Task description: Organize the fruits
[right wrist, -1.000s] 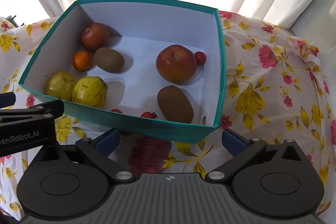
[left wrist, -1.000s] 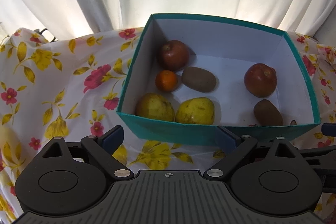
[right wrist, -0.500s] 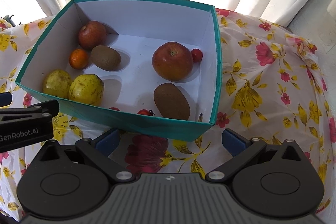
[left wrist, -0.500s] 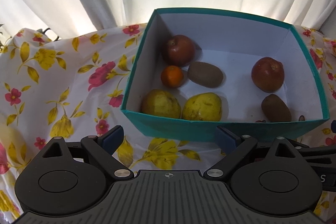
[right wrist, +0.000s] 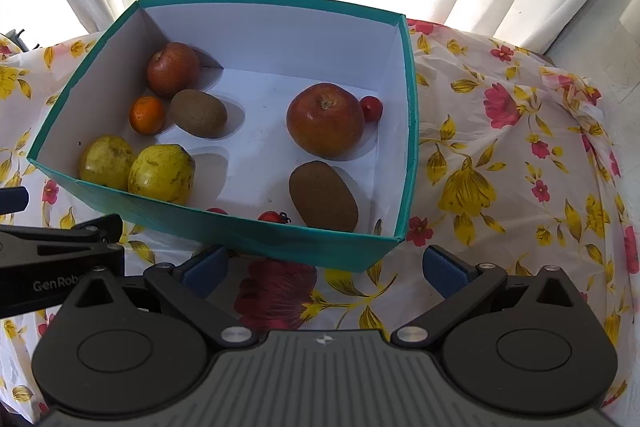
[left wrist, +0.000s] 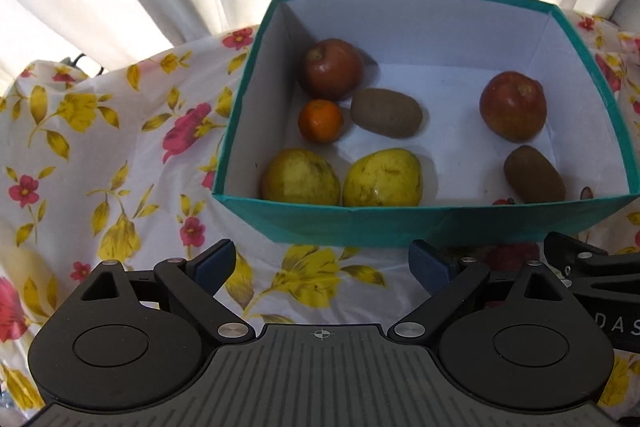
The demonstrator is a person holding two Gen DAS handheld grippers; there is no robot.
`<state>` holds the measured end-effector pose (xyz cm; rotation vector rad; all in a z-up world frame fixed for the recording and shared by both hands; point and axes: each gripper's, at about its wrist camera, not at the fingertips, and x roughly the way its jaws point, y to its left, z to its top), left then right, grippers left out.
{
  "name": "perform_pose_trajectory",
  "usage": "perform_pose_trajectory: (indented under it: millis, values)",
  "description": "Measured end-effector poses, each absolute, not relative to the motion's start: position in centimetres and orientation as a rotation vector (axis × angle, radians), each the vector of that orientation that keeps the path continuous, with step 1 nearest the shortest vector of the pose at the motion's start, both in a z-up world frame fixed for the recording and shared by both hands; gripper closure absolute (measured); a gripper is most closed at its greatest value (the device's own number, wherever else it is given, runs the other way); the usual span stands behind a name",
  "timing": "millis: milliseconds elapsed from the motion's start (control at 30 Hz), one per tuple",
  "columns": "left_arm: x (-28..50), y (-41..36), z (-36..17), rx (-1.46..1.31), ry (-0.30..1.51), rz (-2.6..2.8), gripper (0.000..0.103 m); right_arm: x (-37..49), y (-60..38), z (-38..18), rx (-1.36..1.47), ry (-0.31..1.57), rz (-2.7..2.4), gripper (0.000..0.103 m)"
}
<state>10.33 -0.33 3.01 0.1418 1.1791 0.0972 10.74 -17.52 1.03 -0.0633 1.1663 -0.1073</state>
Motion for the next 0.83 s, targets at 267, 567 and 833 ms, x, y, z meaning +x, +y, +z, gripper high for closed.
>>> perform_pose_trajectory:
  millis: [267, 567, 833]
  values:
    - [10.54, -0.32, 2.79, 0.132, 1.187, 0.083, 0.006, 10.8, -17.48, 1.03, -0.06, 1.166, -0.108, 0.0]
    - [10.77, -0.22, 2.46, 0.121, 1.196, 0.069, 0.006, 10.85, -17.54, 0.96, -0.068, 1.163, -0.112, 0.0]
    - [10.64, -0.7, 2.44, 0.171, 1.167, 0.092, 0.006, 10.99, -17.43, 0.68, -0.074, 1.169, -0.11, 0.0]
